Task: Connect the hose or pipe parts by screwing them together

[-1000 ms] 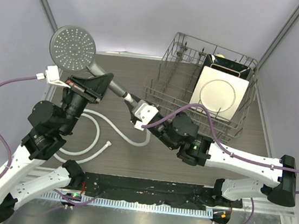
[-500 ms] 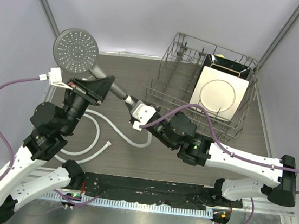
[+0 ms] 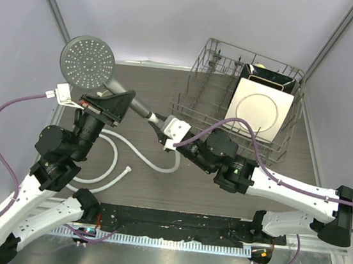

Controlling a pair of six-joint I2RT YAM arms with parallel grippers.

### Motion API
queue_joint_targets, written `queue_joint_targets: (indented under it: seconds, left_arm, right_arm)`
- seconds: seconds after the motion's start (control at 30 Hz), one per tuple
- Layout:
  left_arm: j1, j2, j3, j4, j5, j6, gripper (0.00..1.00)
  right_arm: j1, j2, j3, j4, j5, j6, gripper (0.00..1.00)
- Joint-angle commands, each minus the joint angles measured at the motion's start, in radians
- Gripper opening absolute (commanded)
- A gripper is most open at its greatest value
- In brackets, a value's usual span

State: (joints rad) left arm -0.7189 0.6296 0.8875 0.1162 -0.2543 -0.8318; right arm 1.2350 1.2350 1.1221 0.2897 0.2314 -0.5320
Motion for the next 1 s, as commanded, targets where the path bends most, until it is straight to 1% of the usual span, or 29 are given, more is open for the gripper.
queue_joint_targets:
  seconds: [0.0, 0.13, 0.2, 0.23, 0.33, 0.47, 0.53, 0.63, 0.7, 0.73, 0.77, 0.83, 0.97]
  left_arm:
    - [-0.05, 0.016, -0.045, -0.056, 0.408, -0.116, 0.0]
    - [-0.05, 0.024, -0.061, -0.041, 0.454, -0.112, 0.0]
    - [-0.051, 0.031, -0.062, -0.035, 0.487, -0.083, 0.0]
    - [-0.05, 0.041, -0.061, -0.03, 0.503, -0.073, 0.0]
    - [-0.051, 0.061, -0.064, 0.008, 0.567, -0.035, 0.0]
    - [-0.051, 0.1, -0.085, 0.106, 0.628, -0.03, 0.0]
    - [-0.051, 0.107, -0.087, 0.125, 0.651, -0.035, 0.0]
    - [-0.051, 0.108, -0.097, 0.143, 0.674, -0.014, 0.0]
    - [-0.05, 0.104, -0.108, 0.149, 0.688, 0.008, 0.0]
    - [-0.048, 0.107, -0.11, 0.151, 0.713, 0.029, 0.0]
    - [-0.045, 0.111, -0.108, 0.154, 0.73, 0.037, 0.0]
    - [-0.04, 0.127, -0.104, 0.169, 0.757, 0.037, 0.0]
    - [-0.034, 0.151, -0.11, 0.235, 0.842, 0.007, 0.0]
  right_arm:
    - [-0.031, -0.04, 0.053, 0.224, -0.181, 0.09, 0.01]
    - [-0.051, -0.045, 0.065, 0.195, -0.218, 0.122, 0.01]
    - [-0.058, -0.046, 0.07, 0.184, -0.218, 0.148, 0.01]
    - [-0.063, -0.046, 0.073, 0.181, -0.254, 0.156, 0.01]
    - [-0.086, -0.045, 0.08, 0.169, -0.285, 0.213, 0.01]
    - [-0.135, -0.055, 0.061, 0.193, -0.331, 0.282, 0.01]
    - [-0.16, -0.065, 0.051, 0.209, -0.352, 0.332, 0.01]
    - [-0.213, -0.075, 0.044, 0.22, -0.409, 0.414, 0.01]
    - [-0.27, -0.071, 0.045, 0.232, -0.483, 0.466, 0.01]
    - [-0.291, -0.065, 0.048, 0.235, -0.509, 0.522, 0.01]
    - [-0.308, -0.06, 0.051, 0.235, -0.539, 0.53, 0.01]
    - [-0.341, -0.046, 0.051, 0.25, -0.602, 0.59, 0.01]
    - [-0.374, -0.019, 0.068, 0.266, -0.701, 0.652, 0.01]
